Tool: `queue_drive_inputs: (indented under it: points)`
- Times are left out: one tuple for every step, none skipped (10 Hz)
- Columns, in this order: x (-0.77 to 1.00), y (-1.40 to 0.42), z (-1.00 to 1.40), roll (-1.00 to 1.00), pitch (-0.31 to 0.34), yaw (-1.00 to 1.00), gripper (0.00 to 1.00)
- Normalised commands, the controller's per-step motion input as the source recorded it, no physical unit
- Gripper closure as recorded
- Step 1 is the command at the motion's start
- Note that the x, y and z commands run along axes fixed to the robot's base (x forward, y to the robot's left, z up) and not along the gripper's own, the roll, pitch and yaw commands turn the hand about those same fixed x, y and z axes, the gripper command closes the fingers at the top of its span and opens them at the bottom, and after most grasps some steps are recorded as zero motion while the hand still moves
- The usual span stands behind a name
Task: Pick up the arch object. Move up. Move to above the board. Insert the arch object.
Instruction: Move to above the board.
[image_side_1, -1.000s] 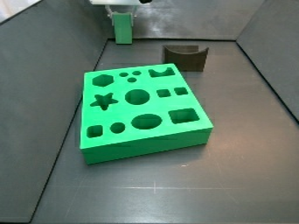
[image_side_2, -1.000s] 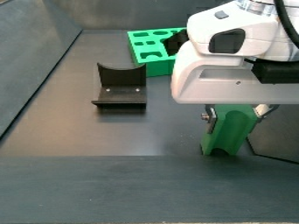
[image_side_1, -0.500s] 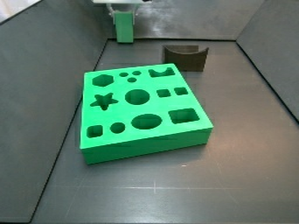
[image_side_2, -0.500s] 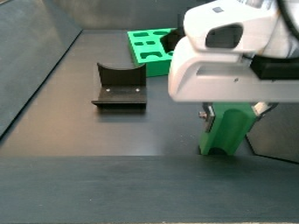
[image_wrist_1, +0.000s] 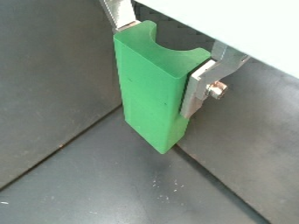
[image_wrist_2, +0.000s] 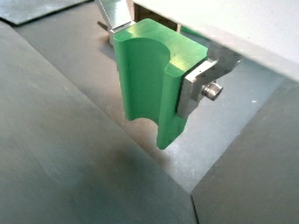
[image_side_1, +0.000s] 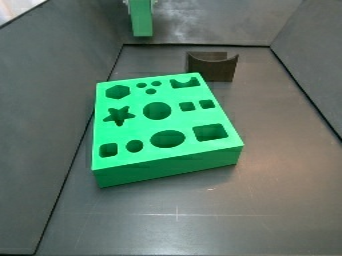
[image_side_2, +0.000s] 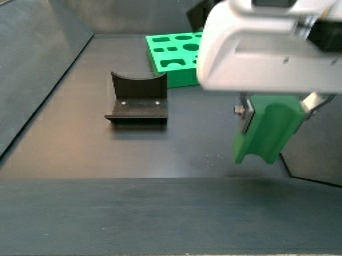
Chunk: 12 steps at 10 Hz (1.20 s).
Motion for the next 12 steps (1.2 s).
queue_drive_inputs:
  points:
    - [0.09,0.21,1.00,-0.66,0.140,0.03,1.00]
    - [0.10,0.22,1.00,-0.66,0.131,0.04,1.00]
    - [0.10,0.21,1.00,-0.62,0.106,0.01,1.00]
    - [0.09,0.21,1.00,-0.48,0.046,-0.02,1.00]
    - [0.09,0.20,1.00,-0.36,0.020,-0.03,1.00]
    - [0.09,0.20,1.00,-0.30,0.008,-0.03,1.00]
    - [0.08,0.19,1.00,-0.20,0.008,-0.03,1.00]
    - [0.08,0.19,1.00,-0.16,0.022,-0.04,1.00]
    - [0.08,0.18,1.00,-0.13,0.037,-0.04,1.00]
    - [0.07,0.17,1.00,-0.09,0.055,-0.04,1.00]
    - [0.05,0.14,0.93,-0.07,0.063,-0.03,1.00]
    - [0.03,0.10,0.76,-0.06,0.072,-0.03,1.00]
